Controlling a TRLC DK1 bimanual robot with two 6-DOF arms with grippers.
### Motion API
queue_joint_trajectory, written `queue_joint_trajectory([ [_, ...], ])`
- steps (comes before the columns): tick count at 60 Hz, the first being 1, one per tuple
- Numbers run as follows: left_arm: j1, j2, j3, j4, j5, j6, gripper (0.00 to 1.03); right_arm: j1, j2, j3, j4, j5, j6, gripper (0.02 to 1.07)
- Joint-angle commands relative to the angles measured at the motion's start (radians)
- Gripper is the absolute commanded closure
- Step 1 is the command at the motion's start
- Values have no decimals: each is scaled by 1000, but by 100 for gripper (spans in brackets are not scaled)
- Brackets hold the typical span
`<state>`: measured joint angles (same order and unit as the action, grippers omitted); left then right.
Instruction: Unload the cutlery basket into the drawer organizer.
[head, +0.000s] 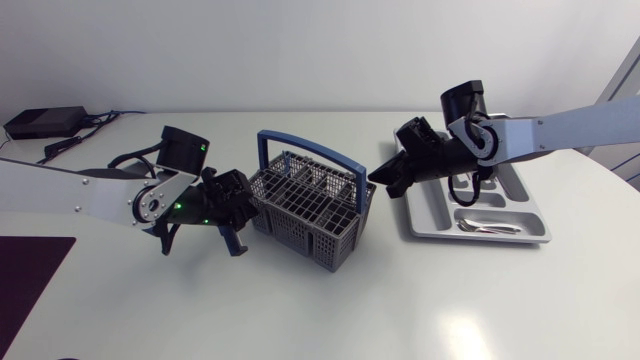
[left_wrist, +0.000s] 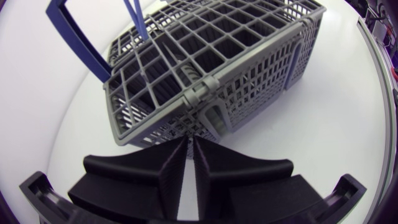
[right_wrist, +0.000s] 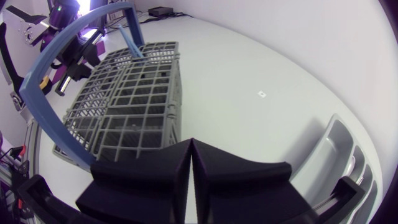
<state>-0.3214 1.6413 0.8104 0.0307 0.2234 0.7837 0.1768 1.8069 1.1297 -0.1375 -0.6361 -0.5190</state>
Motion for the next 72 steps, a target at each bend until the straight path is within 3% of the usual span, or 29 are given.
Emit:
queue_joint_trajectory([
  [1, 18, 37, 55, 43, -6, -23, 86, 12, -9, -18, -22, -19, -7, 98],
  [14, 42, 97, 104, 95, -19, -34, 86, 66, -124, -105, -105, -33, -44, 98],
  [37, 70, 227, 273, 89, -19, -61, 86, 211, -328, -269, -208, -14, -44, 98],
  [52, 76, 164, 245, 69, -21, -58, 86, 99, -425, -246, -186, 7, -22, 98],
  [72, 108, 244, 320, 75, -27, -78, 86, 72, -219, -205, -42, 99, 7, 98],
])
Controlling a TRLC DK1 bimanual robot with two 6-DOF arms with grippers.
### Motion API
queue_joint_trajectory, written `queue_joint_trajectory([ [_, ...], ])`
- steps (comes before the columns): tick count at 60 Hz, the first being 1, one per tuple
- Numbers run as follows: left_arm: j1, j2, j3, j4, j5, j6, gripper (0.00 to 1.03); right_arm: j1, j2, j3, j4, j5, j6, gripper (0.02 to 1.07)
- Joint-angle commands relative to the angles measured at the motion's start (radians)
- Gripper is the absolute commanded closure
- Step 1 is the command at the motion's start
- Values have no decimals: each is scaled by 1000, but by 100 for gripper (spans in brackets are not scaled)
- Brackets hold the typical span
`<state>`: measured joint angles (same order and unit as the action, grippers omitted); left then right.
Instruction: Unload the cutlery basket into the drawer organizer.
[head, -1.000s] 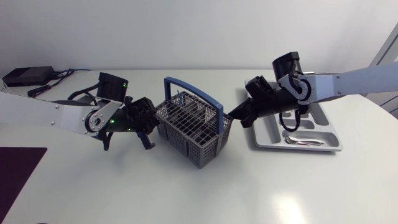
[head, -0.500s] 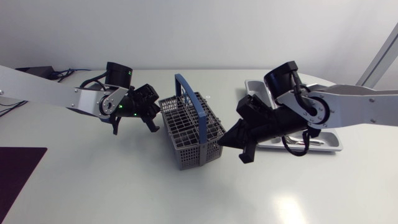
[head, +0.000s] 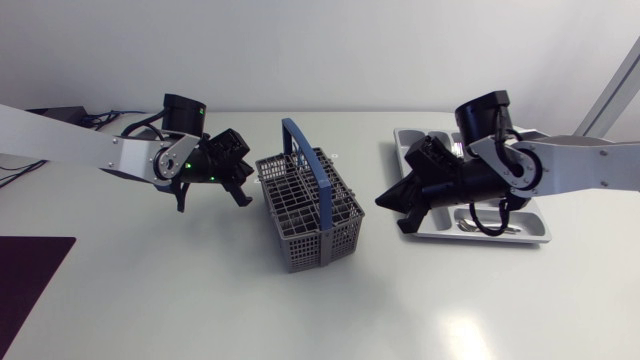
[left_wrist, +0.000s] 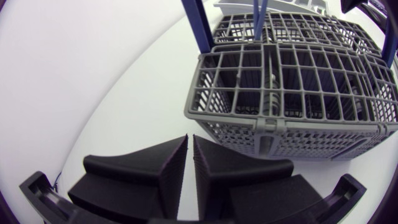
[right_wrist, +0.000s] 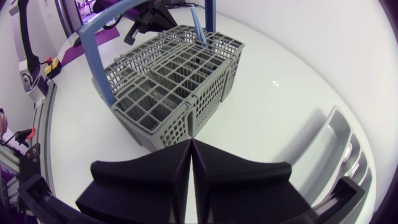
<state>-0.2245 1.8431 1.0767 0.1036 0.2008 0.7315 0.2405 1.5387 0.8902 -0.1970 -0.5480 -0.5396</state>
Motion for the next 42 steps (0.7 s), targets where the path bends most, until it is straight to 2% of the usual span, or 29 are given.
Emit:
queue_joint_trajectory([
  [1, 14, 50, 63, 1, -6, -27, 86, 13, 58, 41, 18, 16, 29, 98],
  [14, 8, 114, 137, 2, -4, -76, 86, 100, 90, 65, 8, 26, 53, 99],
  [42, -26, 173, 223, -30, 60, -115, 86, 329, -52, -34, -53, 42, 125, 99],
])
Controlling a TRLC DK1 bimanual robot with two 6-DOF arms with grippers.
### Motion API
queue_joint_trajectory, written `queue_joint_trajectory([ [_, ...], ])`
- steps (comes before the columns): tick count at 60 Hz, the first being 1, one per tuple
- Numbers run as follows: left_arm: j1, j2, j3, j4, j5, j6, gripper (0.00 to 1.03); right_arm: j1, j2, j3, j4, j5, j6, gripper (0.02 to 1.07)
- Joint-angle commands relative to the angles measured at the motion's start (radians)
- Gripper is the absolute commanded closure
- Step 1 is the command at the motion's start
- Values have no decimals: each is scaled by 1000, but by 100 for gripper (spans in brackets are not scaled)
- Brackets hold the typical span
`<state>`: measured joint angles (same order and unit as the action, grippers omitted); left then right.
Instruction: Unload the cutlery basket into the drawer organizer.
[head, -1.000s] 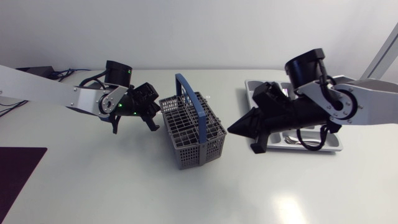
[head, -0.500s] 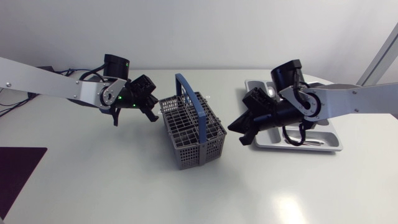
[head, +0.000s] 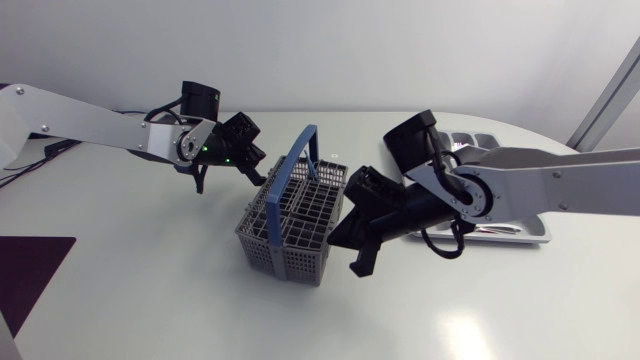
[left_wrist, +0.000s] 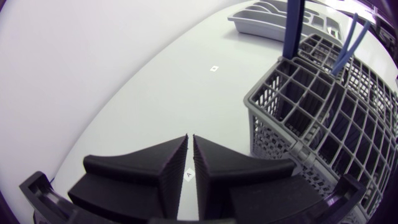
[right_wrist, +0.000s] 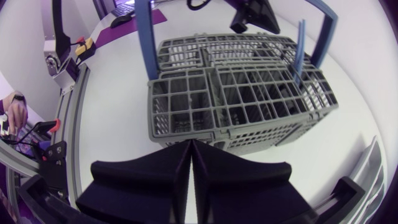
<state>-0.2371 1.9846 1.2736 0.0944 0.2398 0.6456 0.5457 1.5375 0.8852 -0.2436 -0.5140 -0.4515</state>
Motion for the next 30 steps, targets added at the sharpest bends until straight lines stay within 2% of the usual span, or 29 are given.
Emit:
queue_joint_trajectory([
  [1, -13, 31, 27, -22, 21, -29, 86, 23, -60, -31, -6, 12, 37, 99],
  [16, 42, -109, -51, -93, 52, 8, 86, -118, -89, -19, 46, 49, 28, 98],
  [30, 25, -414, -326, -162, 70, 138, 86, -262, 79, 84, 125, 35, 10, 98],
])
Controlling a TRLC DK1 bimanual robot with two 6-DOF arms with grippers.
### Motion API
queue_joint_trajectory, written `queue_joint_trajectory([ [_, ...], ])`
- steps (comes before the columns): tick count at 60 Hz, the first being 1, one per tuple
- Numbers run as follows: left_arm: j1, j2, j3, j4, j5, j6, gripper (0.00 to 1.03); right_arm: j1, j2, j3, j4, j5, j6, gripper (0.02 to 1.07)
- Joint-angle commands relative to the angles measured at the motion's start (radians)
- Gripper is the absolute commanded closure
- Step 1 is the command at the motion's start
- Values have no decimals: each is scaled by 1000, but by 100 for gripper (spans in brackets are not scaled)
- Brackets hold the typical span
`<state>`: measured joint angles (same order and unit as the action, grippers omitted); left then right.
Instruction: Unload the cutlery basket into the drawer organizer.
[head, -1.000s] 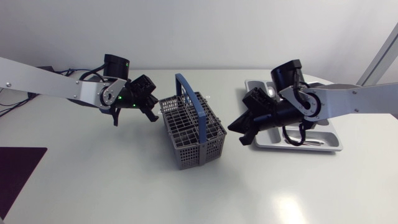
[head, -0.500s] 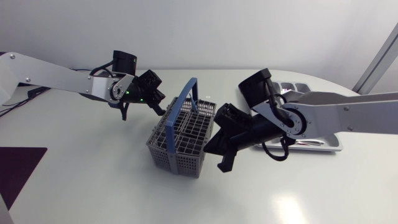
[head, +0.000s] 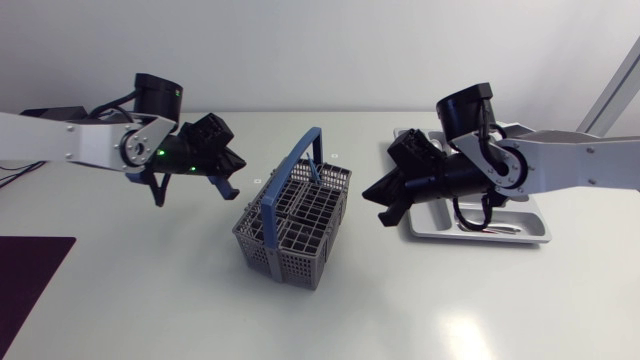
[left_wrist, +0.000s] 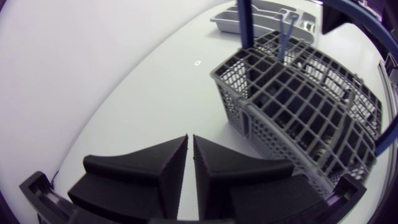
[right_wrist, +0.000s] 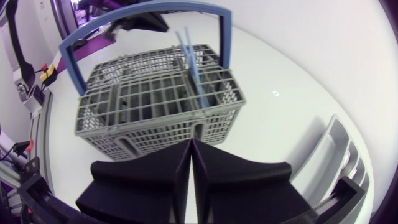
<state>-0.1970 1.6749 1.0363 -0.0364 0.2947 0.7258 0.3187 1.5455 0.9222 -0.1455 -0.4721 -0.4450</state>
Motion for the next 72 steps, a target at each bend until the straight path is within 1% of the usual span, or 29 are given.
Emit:
queue_joint_trajectory([
  [1, -19, -127, -105, -43, 17, 66, 86, -43, 87, 60, 35, -11, 3, 98],
  [7, -42, -251, -190, -111, 23, 107, 86, -81, 180, 135, 41, -46, 5, 98],
  [9, -51, -282, -209, -137, 26, 113, 86, -87, 209, 159, 43, -48, 5, 98],
  [11, -61, -316, -231, -168, 46, 126, 86, -92, 235, 184, 44, -49, 6, 98],
  [18, -94, -402, -302, -230, 61, 164, 86, -102, 312, 260, 49, -63, 12, 98],
  [25, -107, -440, -328, -319, 104, 205, 86, -107, 369, 328, 52, -76, 28, 98],
  [39, -151, -443, -366, -441, 133, 300, 86, -95, 446, 415, 53, -89, 48, 98],
  [48, -174, -323, -375, -375, 135, 297, 86, -81, 476, 454, 34, -115, 52, 98],
  [53, -174, -267, -369, -301, 133, 279, 86, -72, 479, 458, 21, -146, 49, 98],
  [60, -163, -234, -361, -194, 129, 253, 86, -64, 476, 454, -11, -180, 28, 98],
  [67, -148, -208, -341, -151, 121, 248, 86, -63, 450, 425, -43, -203, -4, 98],
  [72, -124, -181, -317, -126, 119, 245, 86, -63, 416, 389, -58, -217, -24, 98],
])
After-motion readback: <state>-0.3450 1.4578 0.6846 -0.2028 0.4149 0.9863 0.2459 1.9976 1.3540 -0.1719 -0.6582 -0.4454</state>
